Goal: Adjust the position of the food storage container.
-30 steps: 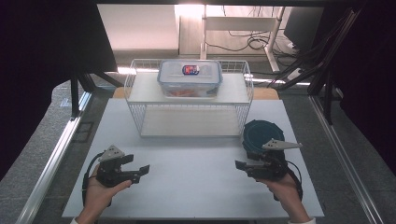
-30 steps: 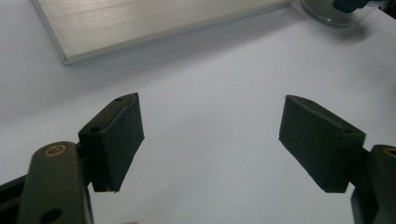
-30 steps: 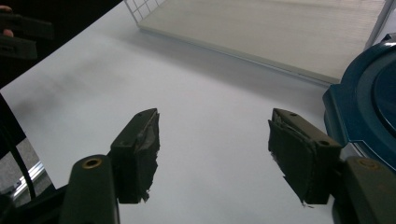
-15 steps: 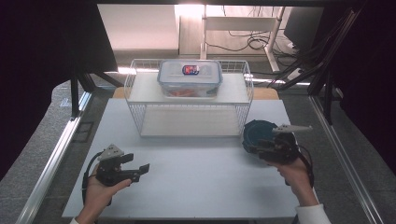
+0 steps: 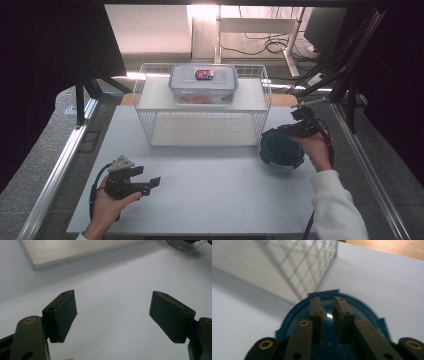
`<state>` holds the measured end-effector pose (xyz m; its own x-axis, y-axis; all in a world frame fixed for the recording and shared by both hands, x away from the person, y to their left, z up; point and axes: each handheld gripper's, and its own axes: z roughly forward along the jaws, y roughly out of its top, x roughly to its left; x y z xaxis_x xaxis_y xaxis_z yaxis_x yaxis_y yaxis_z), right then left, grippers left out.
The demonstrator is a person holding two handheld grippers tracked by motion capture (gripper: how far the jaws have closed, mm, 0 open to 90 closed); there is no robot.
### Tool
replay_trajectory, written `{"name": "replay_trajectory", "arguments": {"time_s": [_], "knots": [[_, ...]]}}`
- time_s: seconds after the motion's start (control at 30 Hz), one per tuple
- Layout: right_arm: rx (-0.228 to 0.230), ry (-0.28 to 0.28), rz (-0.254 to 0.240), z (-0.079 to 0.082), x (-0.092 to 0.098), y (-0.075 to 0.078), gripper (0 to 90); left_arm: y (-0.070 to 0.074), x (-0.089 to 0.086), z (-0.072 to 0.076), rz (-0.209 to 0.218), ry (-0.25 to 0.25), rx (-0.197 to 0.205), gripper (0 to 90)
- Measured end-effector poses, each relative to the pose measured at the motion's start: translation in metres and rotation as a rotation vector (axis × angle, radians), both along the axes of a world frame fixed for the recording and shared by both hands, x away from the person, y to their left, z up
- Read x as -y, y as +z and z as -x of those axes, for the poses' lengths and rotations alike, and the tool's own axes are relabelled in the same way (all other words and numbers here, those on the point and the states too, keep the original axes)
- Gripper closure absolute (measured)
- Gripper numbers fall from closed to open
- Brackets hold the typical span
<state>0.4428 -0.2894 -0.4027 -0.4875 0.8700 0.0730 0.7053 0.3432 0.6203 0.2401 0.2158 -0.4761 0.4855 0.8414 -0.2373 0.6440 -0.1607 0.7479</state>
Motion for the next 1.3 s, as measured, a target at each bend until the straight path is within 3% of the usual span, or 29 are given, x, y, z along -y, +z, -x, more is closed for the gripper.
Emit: {"name": "replay_trajectory", "arguments": {"time_s": [0.17,0.23,0.5,0.63,1.0,1.3], "knots": [[-0.022,-0.025,0.017,-0.02,0.002,-0.006,87.7,0.001,-0.001,0.0,0.004,0.007,0.003,21.1],[-0.034,-0.037,0.062,-0.033,0.005,-0.013,88.7,0.002,-0.002,0.001,0.004,0.013,0.012,21.6],[-0.053,-0.083,0.075,-0.053,0.013,-0.028,88.8,0.003,-0.004,0.0,0.006,0.021,0.012,21.5],[-0.079,-0.074,0.095,-0.057,0.012,-0.036,89.1,0.003,-0.006,-0.001,0.009,0.025,0.012,21.5],[-0.091,-0.042,0.083,-0.054,0.009,-0.035,89.7,0.002,-0.008,-0.001,0.012,0.028,0.016,21.9],[-0.095,-0.029,0.1,-0.048,0.01,-0.035,89.8,0.001,-0.008,-0.002,0.014,0.024,0.012,21.9]]}}
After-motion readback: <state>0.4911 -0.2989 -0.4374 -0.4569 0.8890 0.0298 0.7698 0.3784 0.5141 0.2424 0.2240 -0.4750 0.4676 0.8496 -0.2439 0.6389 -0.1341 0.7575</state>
